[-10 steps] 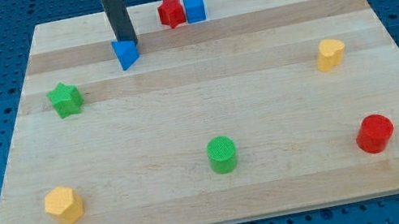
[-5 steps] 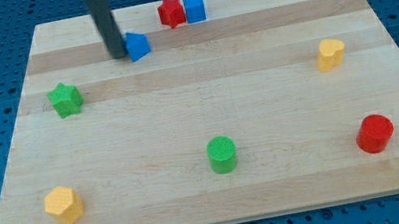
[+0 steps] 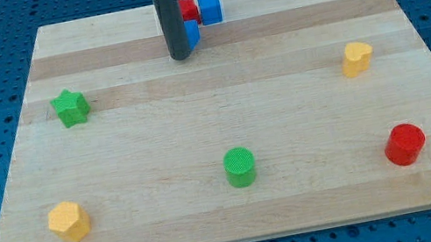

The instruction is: Move the blue triangle below the red star

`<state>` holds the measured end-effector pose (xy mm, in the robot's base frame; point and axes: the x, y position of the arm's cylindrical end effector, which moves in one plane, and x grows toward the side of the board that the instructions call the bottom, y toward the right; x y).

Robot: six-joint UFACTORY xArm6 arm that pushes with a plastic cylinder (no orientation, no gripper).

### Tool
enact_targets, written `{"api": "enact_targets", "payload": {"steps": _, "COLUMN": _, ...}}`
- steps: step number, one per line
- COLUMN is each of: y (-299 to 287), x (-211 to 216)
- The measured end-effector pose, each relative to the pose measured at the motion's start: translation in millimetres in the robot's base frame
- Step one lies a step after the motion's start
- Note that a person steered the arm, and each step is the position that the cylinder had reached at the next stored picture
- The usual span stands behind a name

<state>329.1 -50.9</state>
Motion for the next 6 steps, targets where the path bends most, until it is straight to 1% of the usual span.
{"api": "enact_targets", "payload": {"steps": 1, "y": 9.5, "x": 7.7}}
{"api": "enact_targets", "payload": {"steps": 3, "y": 9.7, "x": -2.8}}
{"api": "enact_targets", "payload": {"steps": 5, "y": 14.0, "x": -31.1}}
{"api": "enact_targets", "payload": {"steps": 6, "y": 30.4, "x": -14.4}}
